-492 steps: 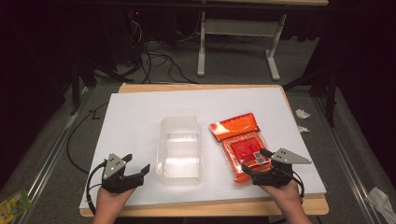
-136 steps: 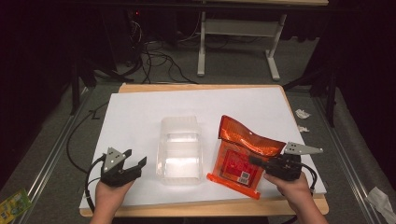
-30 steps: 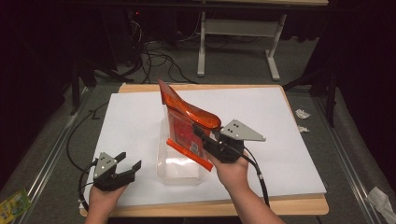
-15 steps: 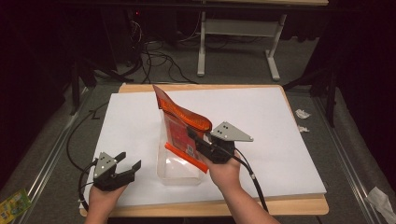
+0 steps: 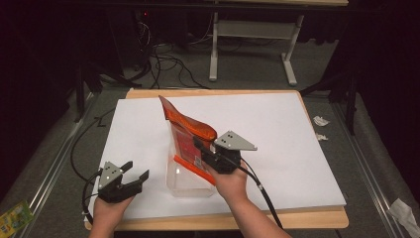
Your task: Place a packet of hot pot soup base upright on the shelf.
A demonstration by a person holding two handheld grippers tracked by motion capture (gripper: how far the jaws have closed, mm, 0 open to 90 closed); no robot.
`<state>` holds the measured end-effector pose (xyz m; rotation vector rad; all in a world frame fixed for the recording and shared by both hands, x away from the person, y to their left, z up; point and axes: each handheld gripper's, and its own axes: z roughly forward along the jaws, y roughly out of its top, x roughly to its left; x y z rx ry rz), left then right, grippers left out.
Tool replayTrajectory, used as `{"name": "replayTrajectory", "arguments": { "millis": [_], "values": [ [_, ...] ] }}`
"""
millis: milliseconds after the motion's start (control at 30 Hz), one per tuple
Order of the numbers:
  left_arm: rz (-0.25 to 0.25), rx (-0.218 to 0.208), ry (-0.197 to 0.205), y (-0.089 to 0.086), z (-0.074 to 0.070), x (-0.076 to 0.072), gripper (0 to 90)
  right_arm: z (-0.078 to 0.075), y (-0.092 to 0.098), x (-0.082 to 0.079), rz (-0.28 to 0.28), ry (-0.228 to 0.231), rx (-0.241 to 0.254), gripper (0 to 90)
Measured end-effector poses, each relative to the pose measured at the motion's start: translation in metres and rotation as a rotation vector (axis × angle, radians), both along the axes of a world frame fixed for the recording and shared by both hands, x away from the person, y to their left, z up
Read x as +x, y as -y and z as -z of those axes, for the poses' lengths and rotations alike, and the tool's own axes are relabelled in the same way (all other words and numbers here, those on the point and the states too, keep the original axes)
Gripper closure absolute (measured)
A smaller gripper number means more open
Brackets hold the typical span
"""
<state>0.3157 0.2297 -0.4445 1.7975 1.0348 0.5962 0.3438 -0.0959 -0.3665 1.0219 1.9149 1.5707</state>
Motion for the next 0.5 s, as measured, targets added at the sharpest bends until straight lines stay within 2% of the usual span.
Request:
{"name": "replayTrajectory", "arguments": {
  "millis": [167, 367, 433, 500],
  "values": [
    [0.003, 0.003, -0.001, 0.000, 0.000, 0.000, 31.6, 0.009, -0.003, 0.001, 0.015, 0.000, 0.003, 72.0],
    [0.004, 0.005, -0.002, 0.002, 0.000, 0.000, 31.5, 0.022, 0.001, -0.001, 0.034, -0.017, 0.038, 71.8],
    [0.004, 0.002, -0.001, 0.002, 0.001, 0.000, 31.6, 0.027, 0.000, -0.003, 0.025, -0.018, 0.013, 71.7],
    [0.009, 0.005, -0.004, 0.003, 0.000, -0.001, 31.6, 0.033, 0.001, -0.008, 0.014, -0.013, 0.017, 71.7]
  ]
}}
